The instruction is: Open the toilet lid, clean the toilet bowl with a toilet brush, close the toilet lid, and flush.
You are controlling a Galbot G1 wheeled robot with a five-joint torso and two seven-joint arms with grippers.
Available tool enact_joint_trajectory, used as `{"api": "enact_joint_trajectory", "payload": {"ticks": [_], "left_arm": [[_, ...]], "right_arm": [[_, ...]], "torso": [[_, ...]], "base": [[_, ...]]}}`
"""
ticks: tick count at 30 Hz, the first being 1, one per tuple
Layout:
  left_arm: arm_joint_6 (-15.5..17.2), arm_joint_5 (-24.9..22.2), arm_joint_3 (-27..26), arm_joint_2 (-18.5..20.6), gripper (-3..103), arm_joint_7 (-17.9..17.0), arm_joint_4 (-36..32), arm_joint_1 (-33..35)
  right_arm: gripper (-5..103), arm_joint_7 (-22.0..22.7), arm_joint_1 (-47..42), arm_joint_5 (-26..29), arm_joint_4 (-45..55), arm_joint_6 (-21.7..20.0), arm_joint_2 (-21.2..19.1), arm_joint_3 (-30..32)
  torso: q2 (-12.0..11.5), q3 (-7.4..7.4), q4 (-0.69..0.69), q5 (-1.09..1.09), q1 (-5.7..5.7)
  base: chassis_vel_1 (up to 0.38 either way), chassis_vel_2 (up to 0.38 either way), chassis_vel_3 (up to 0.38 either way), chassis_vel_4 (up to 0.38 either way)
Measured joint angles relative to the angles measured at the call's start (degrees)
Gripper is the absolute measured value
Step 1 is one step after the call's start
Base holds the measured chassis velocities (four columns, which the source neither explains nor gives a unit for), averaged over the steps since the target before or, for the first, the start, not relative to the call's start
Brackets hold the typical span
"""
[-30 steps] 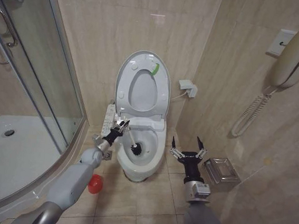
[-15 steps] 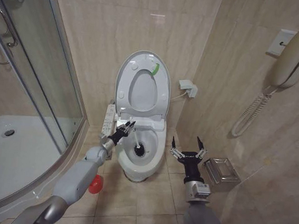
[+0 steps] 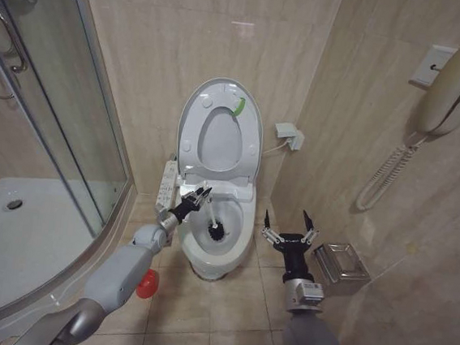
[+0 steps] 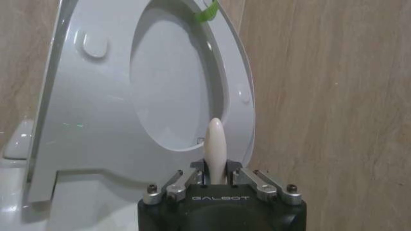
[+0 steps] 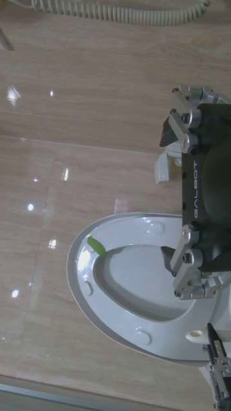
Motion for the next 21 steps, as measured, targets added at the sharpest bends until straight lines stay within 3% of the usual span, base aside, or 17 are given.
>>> {"api": "enact_joint_trajectory", "payload": {"ticks": [21], "left_arm": [[-0.1,0.4,-0.1,0.0,20,0.4,-0.4,0.7]], "right_arm": [[100,0.0,0.0,0.0,0.0,0.0,0.0,0.0]], "torso": [[0.0,0.00,0.00,0.00,0.00]], "base": [[0.000,0.000,0.000,0.000]]}}
